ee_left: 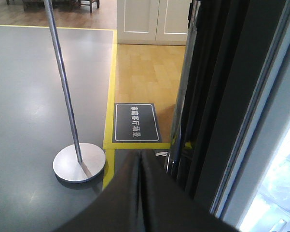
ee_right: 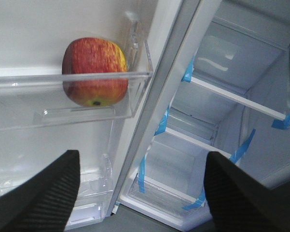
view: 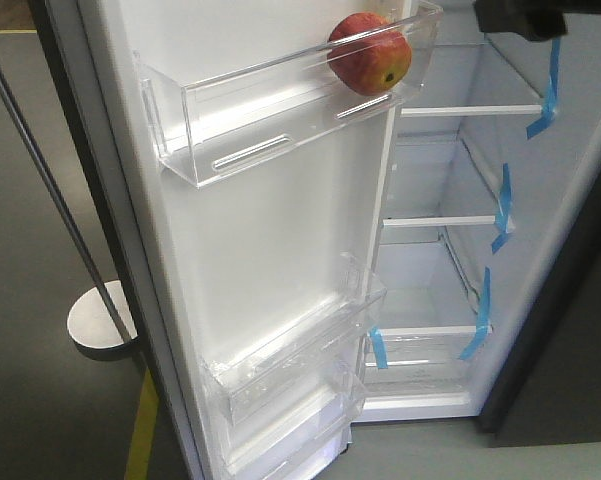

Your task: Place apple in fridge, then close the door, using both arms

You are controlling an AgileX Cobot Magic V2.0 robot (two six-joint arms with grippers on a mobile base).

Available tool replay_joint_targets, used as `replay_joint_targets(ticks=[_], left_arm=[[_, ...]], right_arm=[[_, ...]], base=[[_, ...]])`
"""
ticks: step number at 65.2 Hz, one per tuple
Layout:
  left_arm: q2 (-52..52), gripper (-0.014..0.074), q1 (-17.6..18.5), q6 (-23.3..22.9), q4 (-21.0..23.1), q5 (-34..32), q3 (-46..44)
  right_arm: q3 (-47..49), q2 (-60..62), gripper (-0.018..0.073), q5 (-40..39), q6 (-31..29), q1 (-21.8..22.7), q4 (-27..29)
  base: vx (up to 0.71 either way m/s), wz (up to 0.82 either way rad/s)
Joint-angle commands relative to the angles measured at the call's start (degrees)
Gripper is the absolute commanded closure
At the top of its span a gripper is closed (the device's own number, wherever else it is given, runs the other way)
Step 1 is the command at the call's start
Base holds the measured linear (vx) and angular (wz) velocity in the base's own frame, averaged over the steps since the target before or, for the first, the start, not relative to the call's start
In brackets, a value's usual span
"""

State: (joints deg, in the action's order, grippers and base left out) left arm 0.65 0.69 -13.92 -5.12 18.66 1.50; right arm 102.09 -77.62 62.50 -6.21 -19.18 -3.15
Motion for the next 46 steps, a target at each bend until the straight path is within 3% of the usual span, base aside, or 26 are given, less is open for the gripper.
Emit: replay_joint_targets(ticks=[1,12,24,39,46], left_arm=[[0.81,0.0601,0.05,-0.35,0.18,-4.20,1.15],[0.81,0.0601,0.05,-0.35,0.18,-4.20,1.15],[0.81,0.0601,0.05,-0.35,0.18,-4.20,1.15],[0.81,0.0601,0.05,-0.35,0.18,-4.20,1.15],[0.81,0.0601,0.05,-0.35,0.13,-4.20,1.15]], right_arm=[[-7.88,9.48,0.0053,-7.96,2.95,0.16,-1.01],[-27.36,25.71,0.0053,-11.94,8.33,0.16,-2.42],[-45.20,41.56,0.0053,-11.68,17.50,0.16,-10.08],[-55.05,51.34,0.0053,-11.33,27.32,0.16,-22.68],[-55.53,51.87,0.0053,-10.20,29.63,0.16,-25.09]], base=[[0.00,0.00],[0.00,0.00],[0.00,0.00],[0.00,0.00],[0.00,0.00]])
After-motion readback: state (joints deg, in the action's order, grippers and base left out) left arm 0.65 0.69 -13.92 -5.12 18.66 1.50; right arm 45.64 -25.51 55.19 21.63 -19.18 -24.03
